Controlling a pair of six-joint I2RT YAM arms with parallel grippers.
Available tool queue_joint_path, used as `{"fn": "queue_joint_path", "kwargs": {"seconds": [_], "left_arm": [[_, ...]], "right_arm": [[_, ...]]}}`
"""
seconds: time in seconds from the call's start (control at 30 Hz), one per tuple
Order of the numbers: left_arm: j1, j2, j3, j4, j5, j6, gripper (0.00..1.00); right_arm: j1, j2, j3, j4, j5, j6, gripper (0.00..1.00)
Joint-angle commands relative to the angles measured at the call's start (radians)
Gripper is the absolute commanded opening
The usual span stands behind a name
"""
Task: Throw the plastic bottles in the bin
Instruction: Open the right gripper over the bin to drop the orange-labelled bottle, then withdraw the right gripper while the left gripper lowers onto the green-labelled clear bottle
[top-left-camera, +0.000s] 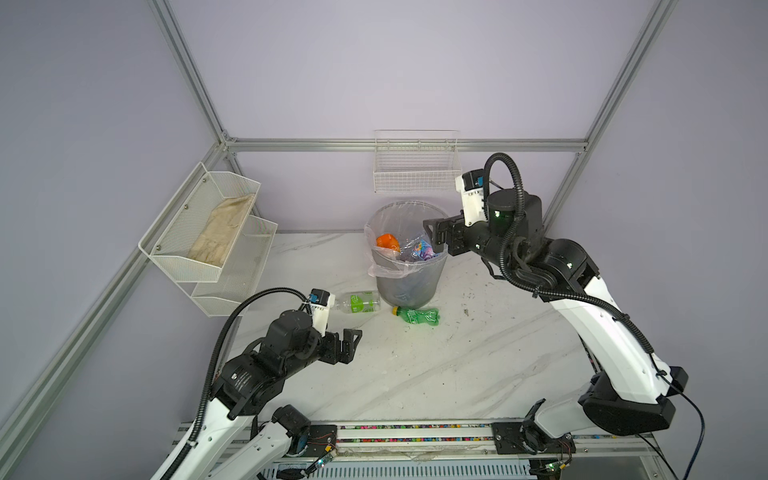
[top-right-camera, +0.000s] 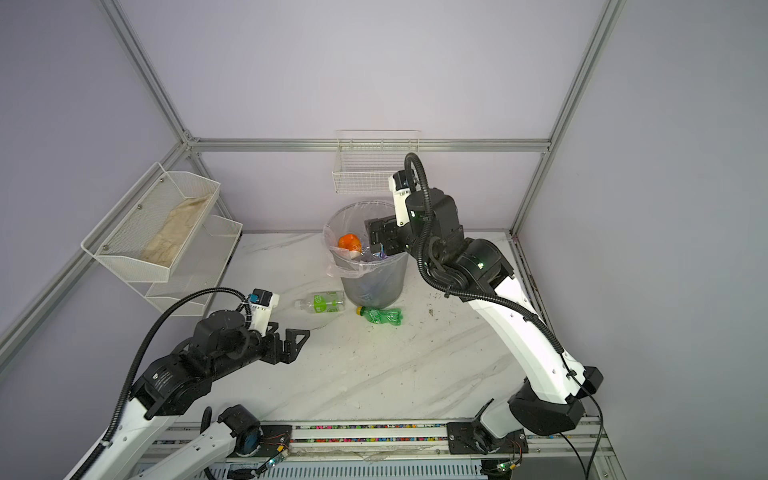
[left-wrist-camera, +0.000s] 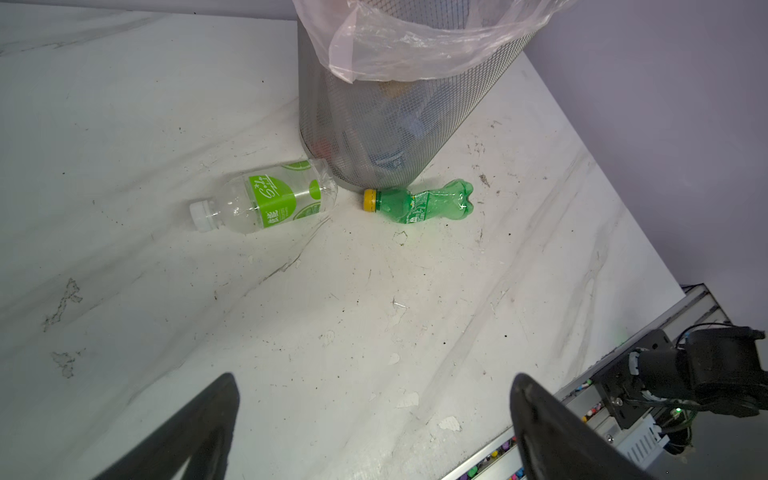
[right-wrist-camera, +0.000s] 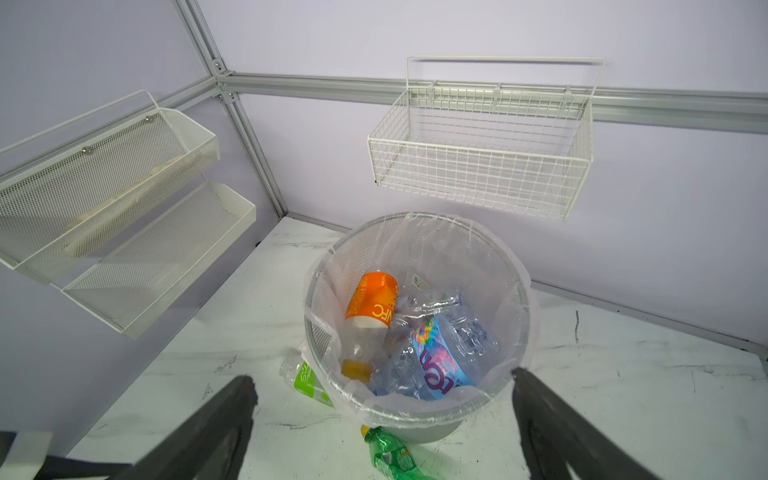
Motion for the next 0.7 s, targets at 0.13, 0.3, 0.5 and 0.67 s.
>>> {"fn": "queue_joint_path", "kwargs": {"seconds": [0.13, 0.3, 0.5, 0.67], "left_arm": [[0.008, 0.296, 0.212, 0.060, -0.048, -0.077, 1.00], [0.042, 0.468, 0.300, 0.070, -0.034, -0.212, 1.00], [0.144, 0.542, 0.329, 0.104, -0.016, -0.419, 1.00], [0.231, 0.546, 0.262, 0.183, 0.000, -0.652, 1.00]], "right_arm": [[0.007, -0.128, -0.182, 0.026, 0.003, 0.040, 0.97], [0.007, -0.178, -0.216, -0.007, 0.041, 0.068, 0.97], [0.007, -0.230, -0.274, -0.040, 0.064, 0.121, 0.97], [0.007, -0.259, -0.318, -0.054, 0.093, 0.168, 0.98]]}}
